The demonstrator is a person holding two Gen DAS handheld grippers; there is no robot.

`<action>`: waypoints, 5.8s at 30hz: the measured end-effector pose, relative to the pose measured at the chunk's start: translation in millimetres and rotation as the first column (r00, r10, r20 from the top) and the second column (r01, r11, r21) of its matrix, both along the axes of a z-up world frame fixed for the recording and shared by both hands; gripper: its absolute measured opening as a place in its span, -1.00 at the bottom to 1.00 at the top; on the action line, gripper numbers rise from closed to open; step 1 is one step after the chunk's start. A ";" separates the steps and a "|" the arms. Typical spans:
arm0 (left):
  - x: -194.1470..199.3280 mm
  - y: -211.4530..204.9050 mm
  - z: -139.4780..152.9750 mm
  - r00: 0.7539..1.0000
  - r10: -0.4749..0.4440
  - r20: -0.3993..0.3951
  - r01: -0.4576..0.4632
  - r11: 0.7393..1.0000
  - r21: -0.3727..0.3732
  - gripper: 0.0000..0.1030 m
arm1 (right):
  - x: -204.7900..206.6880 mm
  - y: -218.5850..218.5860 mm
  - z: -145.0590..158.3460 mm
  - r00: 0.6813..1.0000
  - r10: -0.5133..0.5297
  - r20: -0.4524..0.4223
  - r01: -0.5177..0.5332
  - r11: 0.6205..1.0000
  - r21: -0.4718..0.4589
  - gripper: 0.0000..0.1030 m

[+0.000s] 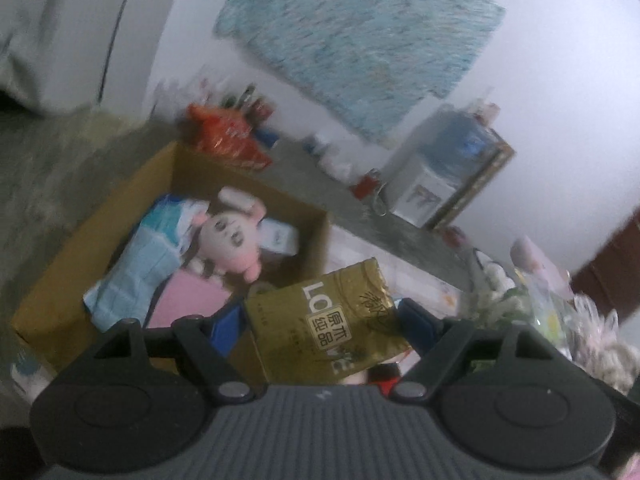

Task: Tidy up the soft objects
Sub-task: 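Lower the gold packet into the box and open the left tool, then lower the green scrunchie into the box and open the right tool, then move both tools back over the bed toward the blue box and red toothpaste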

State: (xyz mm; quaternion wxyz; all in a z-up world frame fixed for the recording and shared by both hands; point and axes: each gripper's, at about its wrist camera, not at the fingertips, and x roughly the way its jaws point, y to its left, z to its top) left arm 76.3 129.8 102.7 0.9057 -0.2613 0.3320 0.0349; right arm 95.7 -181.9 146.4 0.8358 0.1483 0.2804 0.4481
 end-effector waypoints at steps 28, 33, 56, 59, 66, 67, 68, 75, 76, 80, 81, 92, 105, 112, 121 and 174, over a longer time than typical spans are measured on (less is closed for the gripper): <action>124.1 64.2 -223.9 0.767 0.296 -0.569 -0.572 0.717 -0.398 0.72 | 77.4 29.6 -54.2 0.993 -0.025 -0.117 0.024 1.000 -0.013 -0.74; 116.4 60.8 -223.0 0.755 0.294 -0.586 -0.581 0.714 -0.390 0.73 | 71.4 25.1 -48.7 0.993 -0.036 -0.111 0.034 0.999 -0.022 -0.73; -6.0 111.5 -71.1 0.907 0.419 -0.043 -0.419 0.888 -0.188 0.79 | 59.8 124.4 -16.4 0.987 0.147 -0.060 -0.155 0.973 -0.173 -0.72; -21.4 120.4 -65.6 0.895 0.445 -0.001 -0.441 0.887 -0.138 0.81 | 65.4 159.3 -27.7 0.960 0.236 -0.154 -0.262 0.948 -0.180 -0.72; -46.9 146.0 -64.2 0.864 0.502 0.031 -0.496 0.861 -0.109 0.84 | 69.3 264.5 -96.8 0.816 0.365 -0.449 -0.504 0.828 -0.244 -0.72; -49.6 149.9 -65.0 0.863 0.504 0.030 -0.498 0.860 -0.112 0.84 | 67.7 280.3 -108.8 0.796 0.366 -0.483 -0.529 0.809 -0.259 -0.72; -50.5 152.5 -66.2 0.862 0.506 0.026 -0.500 0.858 -0.114 0.84 | 64.5 291.7 -119.6 0.778 0.368 -0.509 -0.549 0.792 -0.268 -0.72; -54.4 165.9 -74.3 0.858 0.513 0.015 -0.507 0.853 -0.121 0.84 | 52.4 362.1 -164.0 0.670 0.377 -0.640 -0.645 0.722 -0.250 -0.67; -55.4 168.0 -75.1 0.856 0.516 0.018 -0.510 0.851 -0.123 0.84 | 51.9 368.6 -168.1 0.670 0.376 -0.640 -0.645 0.721 -0.251 -0.63; -57.9 175.4 -82.1 0.849 0.528 0.016 -0.522 0.843 -0.132 0.84 | 52.9 384.8 -176.4 0.681 0.381 -0.625 -0.635 0.732 -0.247 -0.34; -57.6 176.9 -84.0 0.848 0.530 0.011 -0.524 0.841 -0.135 0.84 | 54.3 385.4 -177.3 0.685 0.382 -0.620 -0.629 0.739 -0.240 -0.27; -56.0 172.7 -85.5 0.859 0.512 0.003 -0.507 0.851 -0.137 0.85 | 71.7 338.6 -151.9 0.738 0.360 -0.570 -0.518 0.845 -0.137 0.21; -33.7 91.9 -64.4 0.960 0.278 0.024 -0.279 0.960 0.009 0.94 | 18.5 137.6 -92.7 0.928 0.141 -0.345 -0.176 0.982 -0.072 0.43; -20.9 15.7 -54.8 0.995 0.095 0.022 -0.097 0.989 0.108 0.95 | -14.6 10.8 -88.4 0.952 -0.088 -0.294 0.081 0.996 -0.034 0.44; -7.4 -79.5 -52.5 0.995 -0.097 -0.028 0.101 0.977 0.187 0.95 | -45.2 -108.4 -96.0 0.903 -0.327 -0.278 0.345 0.938 0.017 0.44; 367.6 -264.5 -207.0 0.555 -0.534 -0.637 0.800 0.552 0.234 1.00 | 115.7 -152.4 -191.0 0.872 -0.400 -0.281 0.397 0.915 -0.070 0.19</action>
